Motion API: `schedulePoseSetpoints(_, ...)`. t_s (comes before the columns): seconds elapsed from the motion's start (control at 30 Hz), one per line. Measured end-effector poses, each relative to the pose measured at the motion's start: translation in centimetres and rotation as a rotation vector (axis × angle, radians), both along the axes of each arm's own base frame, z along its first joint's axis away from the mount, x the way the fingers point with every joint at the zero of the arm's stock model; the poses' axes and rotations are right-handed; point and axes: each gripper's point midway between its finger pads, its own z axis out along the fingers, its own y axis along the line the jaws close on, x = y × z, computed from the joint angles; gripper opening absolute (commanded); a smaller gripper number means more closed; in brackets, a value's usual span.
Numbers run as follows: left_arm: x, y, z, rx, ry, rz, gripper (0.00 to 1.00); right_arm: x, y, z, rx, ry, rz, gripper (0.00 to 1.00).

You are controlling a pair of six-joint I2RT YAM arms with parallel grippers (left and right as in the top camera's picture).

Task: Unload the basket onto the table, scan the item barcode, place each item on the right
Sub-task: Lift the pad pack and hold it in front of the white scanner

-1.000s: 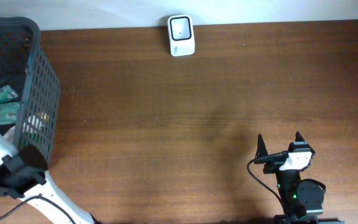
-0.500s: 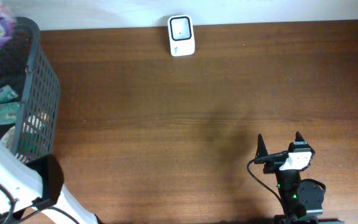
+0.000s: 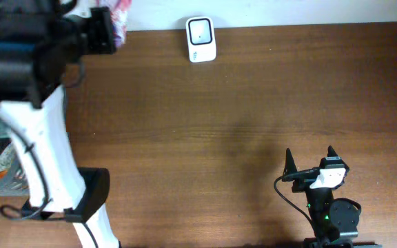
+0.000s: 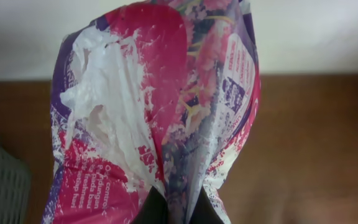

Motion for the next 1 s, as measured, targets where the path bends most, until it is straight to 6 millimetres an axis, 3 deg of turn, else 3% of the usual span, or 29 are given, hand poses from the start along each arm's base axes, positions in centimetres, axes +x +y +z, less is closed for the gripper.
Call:
schedulePoseSetpoints(0.27,1.7,-2.5,-8.6,0.147,0.254,-0.071,0.0,0.0,0.0,0.0,0.001,0.0,0.0,0.98)
schedulePoseSetpoints(0.47,3.2,-7.1,-16.6,0.221,0.397,-0.191,0.0,0.0,0.0,0.0,0.0,0.0,0.0,0.98)
schedulePoseSetpoints(0.6,4.0,-9.5,-20.5,0.233,0.425,-0.225,0.0,0.0,0.0,0.0,0.0,0.0,0.0,0.98)
schedulePoseSetpoints(0.63,3.9,-10.3,-22.5,0.231,0.454,-0.225,0.0,0.0,0.0,0.0,0.0,0.0,0.0,0.98)
schedulePoseSetpoints(0.9,4.3,-11.0,-31.3,0.102,0.559,-0.016,0.0,0.0,0.0,0.0,0.0,0.0,0.0,0.98)
schedulePoseSetpoints(1.0,3.7,-10.8,-33.4,0.078,0.595,0.038,0.01,0.0,0.0,0.0,0.0,0.0,0.0,0.98)
